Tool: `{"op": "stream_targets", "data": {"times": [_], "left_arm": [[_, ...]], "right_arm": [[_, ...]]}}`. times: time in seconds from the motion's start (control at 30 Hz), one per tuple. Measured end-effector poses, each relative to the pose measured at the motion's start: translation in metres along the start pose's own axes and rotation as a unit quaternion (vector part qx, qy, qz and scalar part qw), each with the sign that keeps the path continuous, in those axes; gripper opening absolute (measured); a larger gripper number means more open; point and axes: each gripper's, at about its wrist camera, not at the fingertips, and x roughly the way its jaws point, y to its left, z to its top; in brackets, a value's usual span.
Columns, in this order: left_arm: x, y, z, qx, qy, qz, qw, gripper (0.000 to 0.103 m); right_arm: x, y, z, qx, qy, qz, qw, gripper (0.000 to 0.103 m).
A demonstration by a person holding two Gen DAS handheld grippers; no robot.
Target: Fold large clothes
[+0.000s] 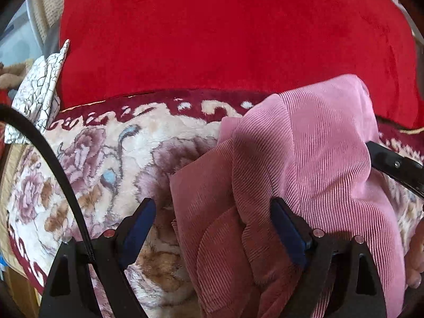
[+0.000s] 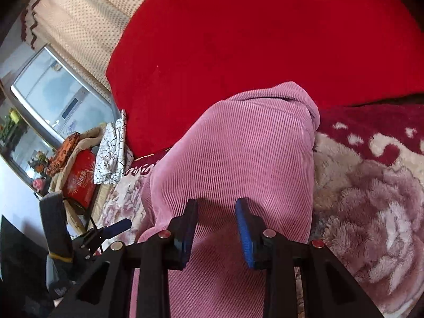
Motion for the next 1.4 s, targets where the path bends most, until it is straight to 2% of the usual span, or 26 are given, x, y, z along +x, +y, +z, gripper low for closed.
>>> {"op": "stream_targets", "data": {"times": [0.07, 0.2, 0.4, 0.5, 0.6, 0.7, 0.77, 0.8, 0.83, 0.87, 0.93, 1.0, 1.1, 1.23, 1.4], "left_arm": [[-0.011, 0.002, -0.005, -0.003, -0.016, 0.006, 0.9998, 0.089], [-0.038, 0.005, -0.018, 0.007, -0.042, 0.029, 0.9987, 0.089], [-0.065, 0.007, -0.045, 0.011, -0.066, 0.059, 0.996, 0.089], [-0.053, 0.006, -0.06, 0.025, -0.049, 0.084, 0.995, 0.089], [-0.036, 0.006, -0.065, 0.025, -0.019, 0.07, 0.9971, 0.089], [-0.049, 0.01, -0.066, 0.019, -0.042, 0.07, 0.9965, 0.089], [-0.057, 0.009, -0.07, 0.021, -0.056, 0.075, 0.9954, 0.089], [-0.061, 0.009, -0.072, 0.021, -0.06, 0.074, 0.9952, 0.089], [-0.062, 0.007, -0.073, 0.022, -0.063, 0.074, 0.995, 0.089], [-0.066, 0.006, -0.075, 0.021, -0.068, 0.074, 0.9947, 0.089], [-0.07, 0.004, -0.077, 0.023, -0.078, 0.076, 0.9938, 0.089], [-0.072, 0.002, -0.077, 0.029, -0.087, 0.081, 0.9925, 0.089], [-0.069, -0.003, -0.078, 0.044, -0.089, 0.094, 0.9906, 0.089], [-0.073, -0.001, -0.079, 0.045, -0.098, 0.09, 0.9901, 0.089], [-0.074, -0.002, -0.079, 0.051, -0.101, 0.091, 0.9893, 0.089]], "right_arm": [[-0.009, 0.007, 0.002, -0.006, 0.002, -0.007, 1.0, 0.034], [-0.04, 0.016, -0.003, -0.001, -0.016, 0.019, 1.0, 0.035], [-0.073, 0.04, -0.035, -0.028, 0.003, 0.01, 1.0, 0.035], [-0.076, 0.052, -0.05, -0.038, 0.019, 0.007, 0.999, 0.035], [-0.061, 0.052, -0.075, -0.04, 0.056, -0.021, 0.997, 0.037], [-0.067, 0.049, -0.086, -0.028, 0.042, -0.017, 0.999, 0.037], [-0.081, 0.051, -0.085, -0.028, 0.037, -0.009, 0.999, 0.043], [-0.09, 0.053, -0.087, -0.031, 0.029, 0.001, 0.999, 0.05], [-0.101, 0.052, -0.091, -0.033, 0.018, 0.013, 0.999, 0.067], [-0.109, 0.053, -0.093, -0.032, 0.007, 0.021, 0.999, 0.072], [-0.119, 0.059, -0.101, -0.039, -0.008, 0.03, 0.999, 0.072], [-0.12, 0.063, -0.105, -0.053, -0.007, 0.019, 0.998, 0.072], [-0.092, 0.064, -0.114, -0.069, 0.036, -0.01, 0.997, 0.068], [-0.09, 0.061, -0.111, -0.06, 0.037, 0.005, 0.998, 0.068], [-0.112, 0.062, -0.103, -0.062, 0.006, 0.041, 0.997, 0.068]]}}
